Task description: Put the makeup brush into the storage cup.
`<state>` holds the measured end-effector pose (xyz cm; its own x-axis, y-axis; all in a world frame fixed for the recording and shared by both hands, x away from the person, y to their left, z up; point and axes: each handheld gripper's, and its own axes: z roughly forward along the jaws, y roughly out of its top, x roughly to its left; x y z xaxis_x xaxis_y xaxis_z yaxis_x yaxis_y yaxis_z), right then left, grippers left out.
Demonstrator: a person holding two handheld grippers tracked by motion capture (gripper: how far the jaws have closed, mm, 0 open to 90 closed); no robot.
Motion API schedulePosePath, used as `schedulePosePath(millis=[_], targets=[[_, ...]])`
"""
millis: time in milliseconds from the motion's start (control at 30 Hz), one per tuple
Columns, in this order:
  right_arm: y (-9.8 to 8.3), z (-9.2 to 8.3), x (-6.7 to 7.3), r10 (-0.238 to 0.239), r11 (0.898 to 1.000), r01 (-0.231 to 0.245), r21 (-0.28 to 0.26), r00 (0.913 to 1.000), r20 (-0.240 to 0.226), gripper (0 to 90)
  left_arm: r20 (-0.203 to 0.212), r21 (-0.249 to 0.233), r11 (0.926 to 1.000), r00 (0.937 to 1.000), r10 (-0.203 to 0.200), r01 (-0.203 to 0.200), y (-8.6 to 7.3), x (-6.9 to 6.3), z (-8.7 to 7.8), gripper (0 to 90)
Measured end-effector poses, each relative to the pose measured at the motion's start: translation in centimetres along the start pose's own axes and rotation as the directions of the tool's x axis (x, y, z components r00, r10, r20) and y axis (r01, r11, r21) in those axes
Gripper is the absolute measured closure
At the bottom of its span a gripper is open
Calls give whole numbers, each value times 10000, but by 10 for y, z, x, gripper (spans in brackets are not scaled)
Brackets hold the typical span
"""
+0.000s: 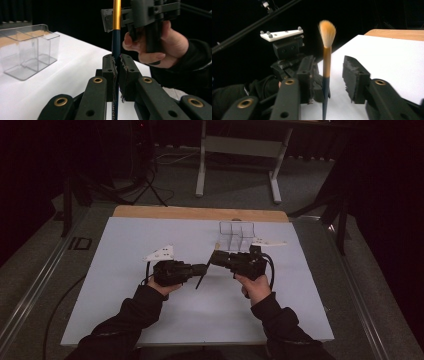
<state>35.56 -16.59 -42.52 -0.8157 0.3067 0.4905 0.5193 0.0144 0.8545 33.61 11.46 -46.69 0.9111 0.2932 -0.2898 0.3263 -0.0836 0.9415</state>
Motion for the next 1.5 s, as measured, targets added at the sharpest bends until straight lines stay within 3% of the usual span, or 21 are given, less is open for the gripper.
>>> schedulePosePath(millis=[267,500,567,767,800,867,900,1133,1267,1300,1333,1400,1433,1500], targets=[[0,5,-2,251,9997,-253,-71,9991,-336,722,76,67,10000,10000,-17,16,-1,1,-1,837],[-2,10,-3,252,9997,-252,2,9985,-485,796,230,437,9990,9997,-26,16,-2,1,1,837],[-4,10,0,-123,9999,124,84,9998,-157,838,224,503,9987,9997,-79,68,-3,1,1,837],[-5,11,4,-487,9987,482,177,9983,312,844,-166,831,9965,9998,66,-52,0,-2,3,833],[-5,11,4,-509,9986,504,165,9980,365,845,-372,919,9957,9993,-64,98,2,-4,3,801],[-5,11,5,-602,9981,595,183,9975,360,845,-527,1242,9896,9964,-658,720,5,-4,5,513],[-4,11,6,-663,9976,655,222,9971,373,845,-588,1271,9901,9969,-529,600,6,-5,5,457],[0,10,6,-788,9965,780,301,9964,297,845,-927,1681,9852,9955,-177,332,8,-11,6,277],[4,9,9,-924,9952,915,346,9954,261,845,-1070,1711,9838,9936,-350,531,12,-11,4,184],[5,8,9,-972,9947,963,355,9950,236,845,-1291,1660,9851,9913,-236,451,13,-12,3,175],[7,8,10,-1013,9942,1003,379,9945,255,845,-1130,1678,9846,9931,-301,490,14,-11,1,155],[9,7,10,-1057,9937,1049,390,9942,210,845,-1449,1674,9847,9892,-231,475,16,-13,-1,131],[11,7,10,-1116,9928,1105,454,9935,215,845,-1221,1719,9820,9908,-578,785,18,-11,-2,128],[14,5,11,-1185,9919,1173,480,9927,215,845,-1184,1903,9789,9916,-527,747,18,-10,-4,4]])
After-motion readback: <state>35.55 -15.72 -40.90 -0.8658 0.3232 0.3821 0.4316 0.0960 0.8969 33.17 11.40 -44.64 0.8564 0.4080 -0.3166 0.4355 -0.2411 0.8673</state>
